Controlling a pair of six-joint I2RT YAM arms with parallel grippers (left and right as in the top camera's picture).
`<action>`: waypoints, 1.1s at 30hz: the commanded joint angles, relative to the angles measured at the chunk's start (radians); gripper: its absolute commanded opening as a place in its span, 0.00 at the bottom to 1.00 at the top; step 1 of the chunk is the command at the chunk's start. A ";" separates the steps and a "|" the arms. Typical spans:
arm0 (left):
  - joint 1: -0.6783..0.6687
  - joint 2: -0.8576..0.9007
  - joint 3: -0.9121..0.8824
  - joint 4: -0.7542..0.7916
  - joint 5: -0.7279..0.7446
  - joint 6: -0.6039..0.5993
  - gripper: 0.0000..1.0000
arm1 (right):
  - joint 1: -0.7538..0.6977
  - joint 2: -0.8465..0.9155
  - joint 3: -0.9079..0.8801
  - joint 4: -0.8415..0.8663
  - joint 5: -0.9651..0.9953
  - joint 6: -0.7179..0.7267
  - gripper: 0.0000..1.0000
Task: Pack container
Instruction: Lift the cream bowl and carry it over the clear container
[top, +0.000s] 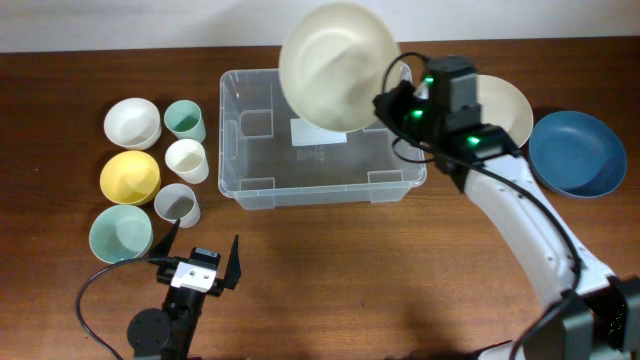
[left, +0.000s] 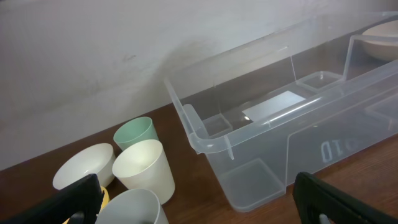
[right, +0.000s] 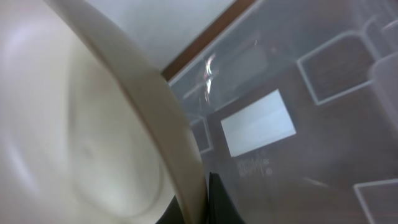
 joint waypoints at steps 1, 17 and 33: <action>0.007 -0.003 -0.007 0.000 0.015 -0.010 1.00 | 0.051 0.034 0.053 0.016 0.067 -0.005 0.04; 0.007 -0.003 -0.007 0.000 0.015 -0.010 1.00 | 0.193 0.214 0.053 0.088 0.232 0.044 0.04; 0.007 -0.003 -0.007 0.000 0.015 -0.010 1.00 | 0.240 0.304 0.053 0.131 0.243 0.066 0.04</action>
